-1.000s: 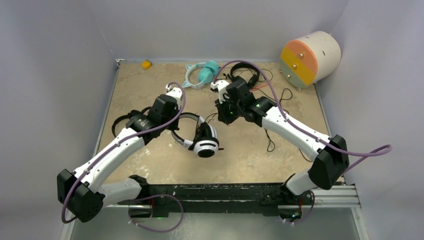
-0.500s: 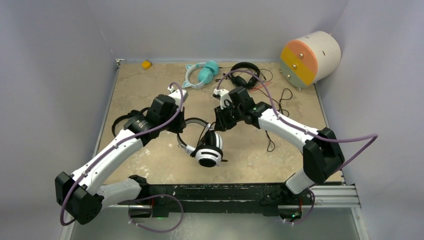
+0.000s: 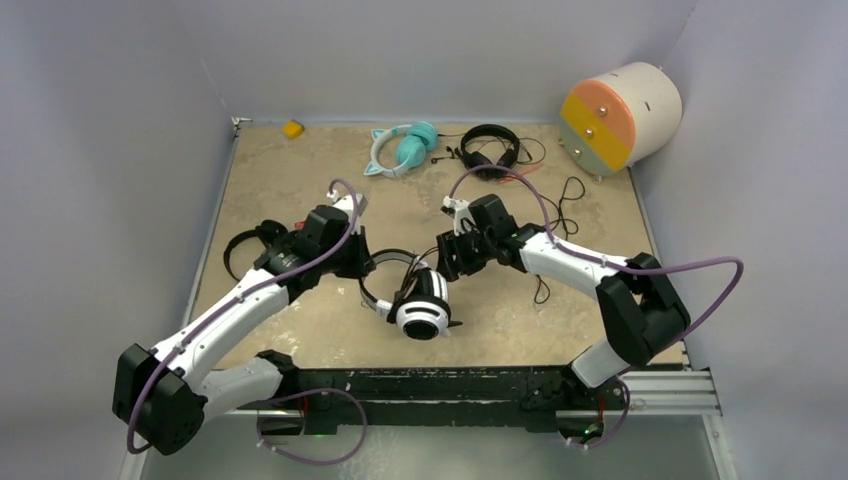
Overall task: Wrap the headphones
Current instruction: Wrap the headphones cable around the headphones, then place the headphones at the center of the board.
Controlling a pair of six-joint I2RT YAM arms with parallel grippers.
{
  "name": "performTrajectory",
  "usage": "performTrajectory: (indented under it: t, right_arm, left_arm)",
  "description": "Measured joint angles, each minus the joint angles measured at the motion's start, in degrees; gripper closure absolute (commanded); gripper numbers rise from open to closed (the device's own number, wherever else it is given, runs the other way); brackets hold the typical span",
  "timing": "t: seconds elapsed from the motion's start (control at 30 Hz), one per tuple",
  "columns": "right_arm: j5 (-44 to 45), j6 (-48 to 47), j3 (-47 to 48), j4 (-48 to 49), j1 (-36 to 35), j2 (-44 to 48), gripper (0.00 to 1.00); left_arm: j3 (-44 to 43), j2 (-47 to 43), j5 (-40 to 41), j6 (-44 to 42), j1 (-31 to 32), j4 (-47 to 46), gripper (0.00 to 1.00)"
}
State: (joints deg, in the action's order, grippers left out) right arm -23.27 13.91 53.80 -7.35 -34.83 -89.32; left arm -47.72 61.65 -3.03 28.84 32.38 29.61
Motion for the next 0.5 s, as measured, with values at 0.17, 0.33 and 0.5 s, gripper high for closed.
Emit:
performTrajectory:
  t: [0.17,0.33,0.5]
  right_arm:
    - [2.08,1.31,-2.56,0.20,1.22,0.00,0.29]
    - [4.20,2.14,-4.13,0.22,2.62,0.02,0.26]
    - [5.95,2.58,-5.35,0.26,3.02,0.55,0.26]
  left_arm:
    - [5.70,-0.83,-2.75,3.78,-7.28,-4.79,1.00]
    - [8.76,-2.86,0.57,8.31,-10.84,-5.86,1.00]
    - [11.08,-5.07,7.06,14.36,-10.82,-6.05,1.00]
